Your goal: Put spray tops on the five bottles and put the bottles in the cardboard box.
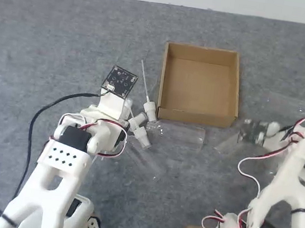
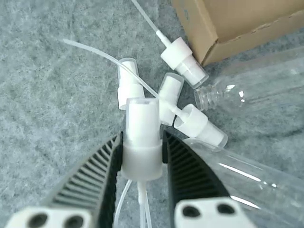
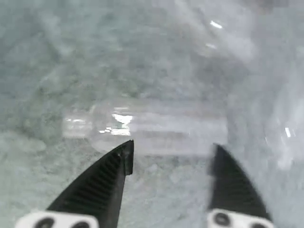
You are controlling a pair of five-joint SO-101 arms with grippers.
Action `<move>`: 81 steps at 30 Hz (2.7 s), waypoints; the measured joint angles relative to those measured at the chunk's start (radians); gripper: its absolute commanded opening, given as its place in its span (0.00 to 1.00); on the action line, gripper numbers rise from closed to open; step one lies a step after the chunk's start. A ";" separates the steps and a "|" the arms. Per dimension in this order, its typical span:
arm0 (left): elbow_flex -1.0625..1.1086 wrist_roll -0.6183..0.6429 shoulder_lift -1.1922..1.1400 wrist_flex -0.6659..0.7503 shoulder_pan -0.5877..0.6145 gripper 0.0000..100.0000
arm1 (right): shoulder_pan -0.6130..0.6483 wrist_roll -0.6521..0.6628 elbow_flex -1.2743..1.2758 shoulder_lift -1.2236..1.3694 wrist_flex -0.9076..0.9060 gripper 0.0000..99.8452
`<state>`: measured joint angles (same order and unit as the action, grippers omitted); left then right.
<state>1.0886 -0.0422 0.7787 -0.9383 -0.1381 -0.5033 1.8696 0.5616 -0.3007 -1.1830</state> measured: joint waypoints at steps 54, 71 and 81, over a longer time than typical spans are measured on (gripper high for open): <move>0.000 -0.002 0.000 0.011 0.000 0.01 | 0.137 -0.620 0.288 -0.580 0.081 0.13; 0.000 -0.002 0.000 0.014 0.000 0.01 | 0.132 0.018 -0.017 -0.018 0.026 0.34; 0.000 -0.002 0.000 0.014 0.000 0.01 | 0.107 0.301 0.087 -0.015 0.021 0.34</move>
<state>1.0886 -0.0437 0.7787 -0.9244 -0.1381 -0.3959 2.1703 0.6490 -0.3161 -1.1615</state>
